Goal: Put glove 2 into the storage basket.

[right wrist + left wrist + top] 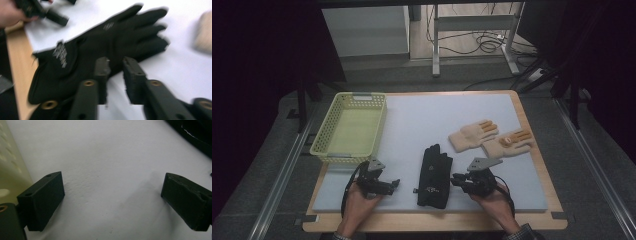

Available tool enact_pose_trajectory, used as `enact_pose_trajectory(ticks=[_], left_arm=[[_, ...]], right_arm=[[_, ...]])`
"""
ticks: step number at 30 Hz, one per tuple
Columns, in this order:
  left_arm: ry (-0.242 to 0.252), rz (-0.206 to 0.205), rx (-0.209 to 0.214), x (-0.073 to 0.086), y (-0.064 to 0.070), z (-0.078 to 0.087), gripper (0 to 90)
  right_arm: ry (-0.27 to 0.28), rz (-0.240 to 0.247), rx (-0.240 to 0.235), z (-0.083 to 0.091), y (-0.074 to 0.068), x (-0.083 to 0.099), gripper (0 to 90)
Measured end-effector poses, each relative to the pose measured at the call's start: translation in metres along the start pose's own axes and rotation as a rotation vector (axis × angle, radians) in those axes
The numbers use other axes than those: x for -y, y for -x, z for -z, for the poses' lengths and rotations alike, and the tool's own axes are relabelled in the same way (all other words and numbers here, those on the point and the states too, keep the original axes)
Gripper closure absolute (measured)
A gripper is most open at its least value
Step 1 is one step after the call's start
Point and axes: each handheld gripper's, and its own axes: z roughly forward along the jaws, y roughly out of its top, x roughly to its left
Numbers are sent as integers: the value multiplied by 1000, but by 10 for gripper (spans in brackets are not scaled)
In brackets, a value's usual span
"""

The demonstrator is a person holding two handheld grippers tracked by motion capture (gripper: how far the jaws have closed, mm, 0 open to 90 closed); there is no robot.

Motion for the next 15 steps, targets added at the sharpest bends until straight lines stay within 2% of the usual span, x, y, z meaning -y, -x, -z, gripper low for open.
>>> enact_pose_trajectory(ticks=[3, 7, 11, 15], left_arm=[[0, 0, -2, 0, 0, 0, 52], [-10, 1, -9, 1, -1, 3, 47], [-25, 16, -24, 4, -6, 8, 37], [-23, 22, -45, 9, -12, 12, 29]], right_arm=[[-31, 19, -38, -3, -8, 11, 829], [-74, 58, -52, -16, -21, 19, 834], [-67, 61, -75, -28, -26, 17, 833], [-59, 72, -75, -41, -32, 9, 828]])
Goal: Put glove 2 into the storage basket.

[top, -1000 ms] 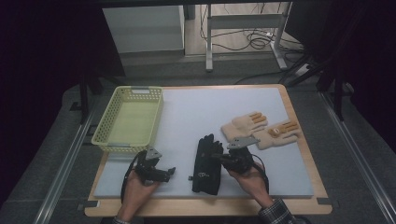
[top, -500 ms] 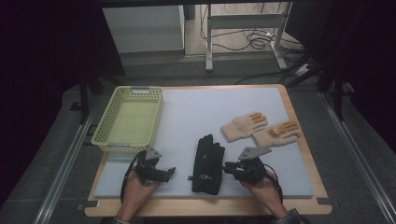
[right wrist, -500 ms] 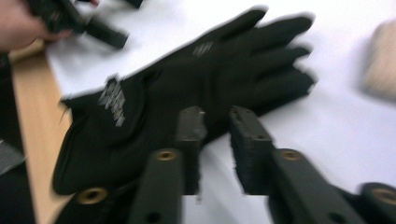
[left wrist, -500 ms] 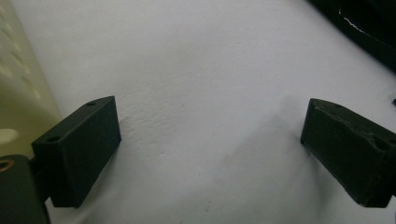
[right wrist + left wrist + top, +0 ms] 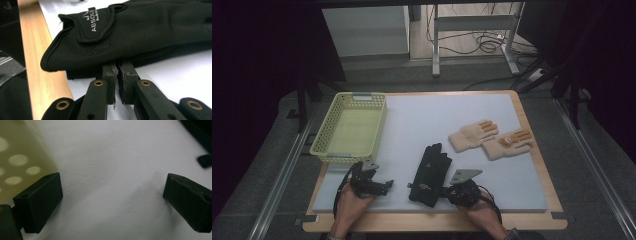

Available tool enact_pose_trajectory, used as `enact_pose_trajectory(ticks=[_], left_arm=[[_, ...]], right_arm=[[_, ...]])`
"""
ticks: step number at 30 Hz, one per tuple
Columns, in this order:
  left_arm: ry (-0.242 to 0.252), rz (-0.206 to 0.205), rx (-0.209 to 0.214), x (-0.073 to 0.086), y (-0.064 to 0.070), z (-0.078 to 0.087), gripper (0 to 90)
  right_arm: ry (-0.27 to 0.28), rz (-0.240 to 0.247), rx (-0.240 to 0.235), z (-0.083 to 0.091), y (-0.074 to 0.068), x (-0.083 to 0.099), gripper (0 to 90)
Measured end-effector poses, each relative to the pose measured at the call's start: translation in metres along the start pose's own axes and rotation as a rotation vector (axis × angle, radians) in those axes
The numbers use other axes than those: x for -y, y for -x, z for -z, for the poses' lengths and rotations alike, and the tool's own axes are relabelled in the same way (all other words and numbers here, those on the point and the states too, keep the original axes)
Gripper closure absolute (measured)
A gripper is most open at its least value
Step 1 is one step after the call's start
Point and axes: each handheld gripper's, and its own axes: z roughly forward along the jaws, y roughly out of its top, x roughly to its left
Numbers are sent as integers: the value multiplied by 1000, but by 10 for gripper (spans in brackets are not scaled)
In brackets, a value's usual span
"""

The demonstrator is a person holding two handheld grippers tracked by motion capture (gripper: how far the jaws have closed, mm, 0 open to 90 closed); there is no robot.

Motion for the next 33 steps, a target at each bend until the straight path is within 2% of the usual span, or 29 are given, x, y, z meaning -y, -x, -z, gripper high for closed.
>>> enact_pose_trajectory(ticks=[9, 11, 13, 14, 15, 17, 18, 23, 27, 33], left_arm=[[11, -5, 16, 3, -3, 0, 25], [10, 1, 15, 4, -3, 0, 24], [9, 3, 17, 4, -3, 0, 24], [9, 3, 17, 4, -3, 0, 24], [9, 4, 17, 4, -3, 0, 23], [9, 4, 18, 3, -3, -1, 23], [9, 5, 18, 3, -3, -1, 22], [12, 8, 19, 4, -3, -1, 22], [12, 7, 19, 4, -3, -1, 22], [13, 5, 20, 4, -4, 0, 23]], right_arm=[[-8, 51, 40, -29, -6, -25, 790], [-21, 61, 42, -28, -6, -26, 748], [-24, 72, 73, -22, -5, -25, 722], [-24, 72, 73, -22, -5, -25, 722], [-22, 62, 116, -9, 1, -20, 700], [-16, 49, 131, -2, 6, -17, 689], [-6, 25, 172, 12, 16, -11, 660], [20, -49, 259, 45, 42, 8, 563], [23, -107, 323, 65, 60, 24, 483], [22, -142, 423, 82, 79, 39, 377]])
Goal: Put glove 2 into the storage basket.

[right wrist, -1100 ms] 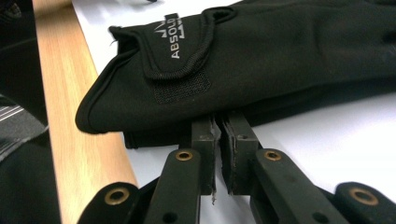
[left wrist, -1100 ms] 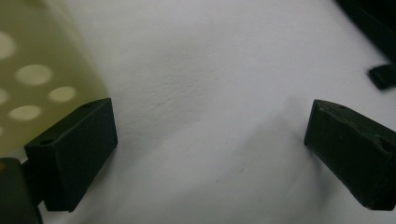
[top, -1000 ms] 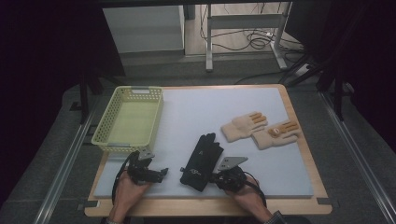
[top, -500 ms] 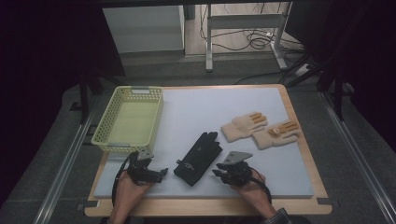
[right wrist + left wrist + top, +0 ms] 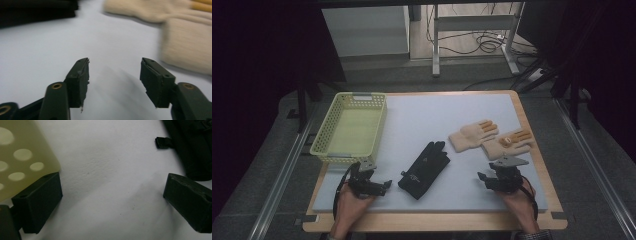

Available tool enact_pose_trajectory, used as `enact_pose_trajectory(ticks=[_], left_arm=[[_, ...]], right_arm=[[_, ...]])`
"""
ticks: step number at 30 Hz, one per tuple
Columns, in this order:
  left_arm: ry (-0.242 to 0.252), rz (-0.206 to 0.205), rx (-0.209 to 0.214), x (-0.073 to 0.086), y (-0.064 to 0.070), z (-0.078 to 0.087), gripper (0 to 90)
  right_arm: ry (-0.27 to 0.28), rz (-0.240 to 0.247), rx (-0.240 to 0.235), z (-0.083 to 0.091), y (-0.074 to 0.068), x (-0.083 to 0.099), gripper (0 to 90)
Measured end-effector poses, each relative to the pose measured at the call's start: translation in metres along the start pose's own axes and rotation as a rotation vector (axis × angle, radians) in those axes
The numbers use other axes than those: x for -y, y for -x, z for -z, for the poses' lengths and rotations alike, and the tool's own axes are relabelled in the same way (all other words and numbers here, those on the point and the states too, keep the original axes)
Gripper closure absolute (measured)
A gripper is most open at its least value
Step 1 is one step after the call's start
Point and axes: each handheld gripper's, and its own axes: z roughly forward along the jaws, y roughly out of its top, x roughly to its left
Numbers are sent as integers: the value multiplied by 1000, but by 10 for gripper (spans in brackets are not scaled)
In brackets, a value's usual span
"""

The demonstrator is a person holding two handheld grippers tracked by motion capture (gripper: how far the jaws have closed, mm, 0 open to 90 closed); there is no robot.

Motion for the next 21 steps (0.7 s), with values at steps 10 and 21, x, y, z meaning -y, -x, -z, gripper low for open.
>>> enact_pose_trajectory(ticks=[10, 21], left_arm=[[-20, -19, 21, -6, 4, 5, 73], [13, -50, 148, -49, 34, 26, 63]], right_arm=[[-26, -35, 27, -6, 12, 9, 262], [-25, -36, 32, -6, 12, 9, 250]])
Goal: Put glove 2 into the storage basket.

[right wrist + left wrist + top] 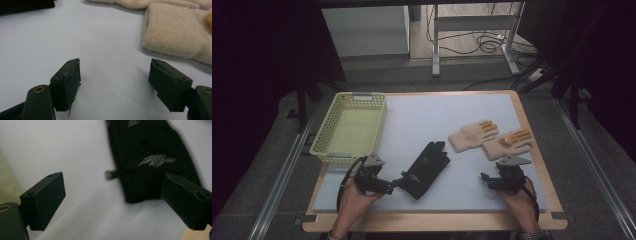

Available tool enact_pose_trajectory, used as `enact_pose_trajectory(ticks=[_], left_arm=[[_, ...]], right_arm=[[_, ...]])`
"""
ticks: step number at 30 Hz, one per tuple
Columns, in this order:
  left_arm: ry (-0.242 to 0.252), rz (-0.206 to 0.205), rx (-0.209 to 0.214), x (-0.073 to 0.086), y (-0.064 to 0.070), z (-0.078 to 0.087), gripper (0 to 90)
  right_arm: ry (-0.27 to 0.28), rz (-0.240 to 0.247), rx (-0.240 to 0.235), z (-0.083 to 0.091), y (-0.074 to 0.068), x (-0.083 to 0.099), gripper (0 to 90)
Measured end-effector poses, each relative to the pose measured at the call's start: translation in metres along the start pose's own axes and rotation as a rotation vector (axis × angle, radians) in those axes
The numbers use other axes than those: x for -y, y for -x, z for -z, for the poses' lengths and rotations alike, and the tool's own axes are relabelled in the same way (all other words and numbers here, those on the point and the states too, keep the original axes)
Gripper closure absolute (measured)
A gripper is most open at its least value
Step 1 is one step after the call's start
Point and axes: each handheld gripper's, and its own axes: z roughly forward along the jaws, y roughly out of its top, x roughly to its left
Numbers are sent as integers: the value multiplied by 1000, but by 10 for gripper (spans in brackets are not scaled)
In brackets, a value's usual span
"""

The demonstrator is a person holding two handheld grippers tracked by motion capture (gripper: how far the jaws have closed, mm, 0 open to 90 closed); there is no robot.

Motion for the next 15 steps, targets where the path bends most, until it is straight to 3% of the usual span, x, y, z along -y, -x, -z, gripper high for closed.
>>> enact_pose_trajectory(ticks=[4, 8, 15], left_arm=[[-31, -22, 20, -22, 12, -8, 16], [-74, -56, 31, -48, 30, -33, 3], [-146, -92, 8, -61, 53, -76, 0]], right_arm=[[0, -1, 4, 0, 0, 0, 239], [-1, -3, 7, 0, 0, 0, 230], [-2, -5, 10, 0, 0, 0, 223]])
